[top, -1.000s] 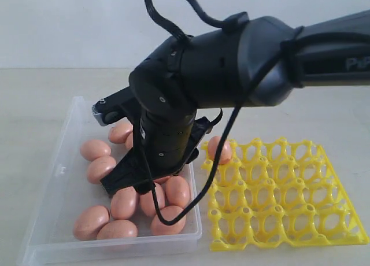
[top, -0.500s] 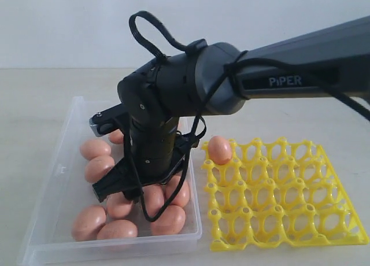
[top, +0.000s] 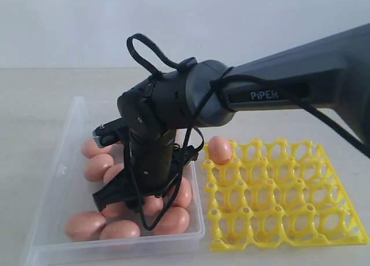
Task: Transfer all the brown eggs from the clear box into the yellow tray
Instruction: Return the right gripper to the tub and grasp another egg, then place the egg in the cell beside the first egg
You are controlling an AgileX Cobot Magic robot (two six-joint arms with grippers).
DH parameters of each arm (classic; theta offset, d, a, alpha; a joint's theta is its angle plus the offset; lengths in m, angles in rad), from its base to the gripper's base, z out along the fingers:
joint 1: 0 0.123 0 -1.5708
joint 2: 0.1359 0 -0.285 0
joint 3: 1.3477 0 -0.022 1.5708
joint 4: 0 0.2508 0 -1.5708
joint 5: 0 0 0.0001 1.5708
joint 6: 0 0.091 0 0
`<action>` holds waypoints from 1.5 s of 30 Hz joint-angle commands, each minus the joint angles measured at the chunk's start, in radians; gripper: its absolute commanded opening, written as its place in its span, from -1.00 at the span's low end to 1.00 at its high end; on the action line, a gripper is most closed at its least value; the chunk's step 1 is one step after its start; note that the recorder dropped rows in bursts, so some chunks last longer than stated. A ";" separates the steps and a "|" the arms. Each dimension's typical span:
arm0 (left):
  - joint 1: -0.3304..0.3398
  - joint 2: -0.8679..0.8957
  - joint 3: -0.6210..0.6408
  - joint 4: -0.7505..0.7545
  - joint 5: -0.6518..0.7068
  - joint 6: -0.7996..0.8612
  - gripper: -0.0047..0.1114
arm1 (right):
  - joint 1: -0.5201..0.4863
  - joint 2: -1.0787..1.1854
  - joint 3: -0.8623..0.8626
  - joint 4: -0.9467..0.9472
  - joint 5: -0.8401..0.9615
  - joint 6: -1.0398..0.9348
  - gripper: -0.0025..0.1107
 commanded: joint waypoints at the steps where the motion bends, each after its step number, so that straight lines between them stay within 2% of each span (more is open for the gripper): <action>1: -0.003 -0.003 -0.003 -0.003 0.000 0.007 -0.85 | -0.004 0.001 -0.003 -0.003 0.006 -0.076 -0.95; 6: -0.003 -0.003 -0.003 -0.003 0.000 0.007 -0.85 | -0.002 -0.022 -0.001 -0.068 -0.168 -0.107 -0.96; 9: -0.003 -0.003 -0.003 -0.003 0.000 0.007 -0.85 | -0.002 -0.054 0.036 -0.113 -0.356 -0.081 -0.96; 13: -0.003 -0.003 -0.003 -0.003 0.000 0.007 -0.85 | -0.002 -0.132 0.200 -0.176 -0.729 -0.046 -0.96; 17: -0.003 -0.003 -0.003 -0.003 0.000 0.007 -0.85 | -0.004 -0.191 0.396 -0.173 -1.129 -0.116 -0.96; 21: -0.003 -0.003 -0.003 -0.003 0.000 0.007 -0.85 | -0.004 -0.208 0.576 -0.022 -1.515 -0.279 -0.96; 25: -0.003 -0.003 -0.003 -0.003 0.000 0.007 -0.85 | -0.004 -0.210 0.775 0.122 -2.019 -0.279 -0.96; 30: -0.003 -0.003 -0.003 -0.003 0.000 0.007 -0.85 | -0.015 -0.257 0.909 0.395 -2.019 -0.295 -0.96; 32: -0.003 -0.003 -0.003 -0.003 0.000 0.007 -0.85 | -0.057 -0.267 0.950 0.407 -2.019 -0.295 -0.96; 35: -0.003 -0.003 -0.003 -0.003 0.000 0.007 -0.85 | -0.157 -0.267 0.994 0.383 -2.019 -0.186 -0.96; 38: -0.003 -0.003 -0.003 -0.003 0.000 0.007 -0.85 | -0.296 -0.267 1.002 0.256 -1.975 -0.101 -0.96; 43: -0.003 -0.003 -0.003 -0.003 0.000 0.007 -0.85 | -0.509 -0.267 1.002 -0.209 -1.926 0.002 -0.96; 45: -0.003 -0.003 -0.003 -0.003 0.000 0.007 -0.85 | -0.569 -0.267 1.002 -0.333 -1.928 0.027 -0.96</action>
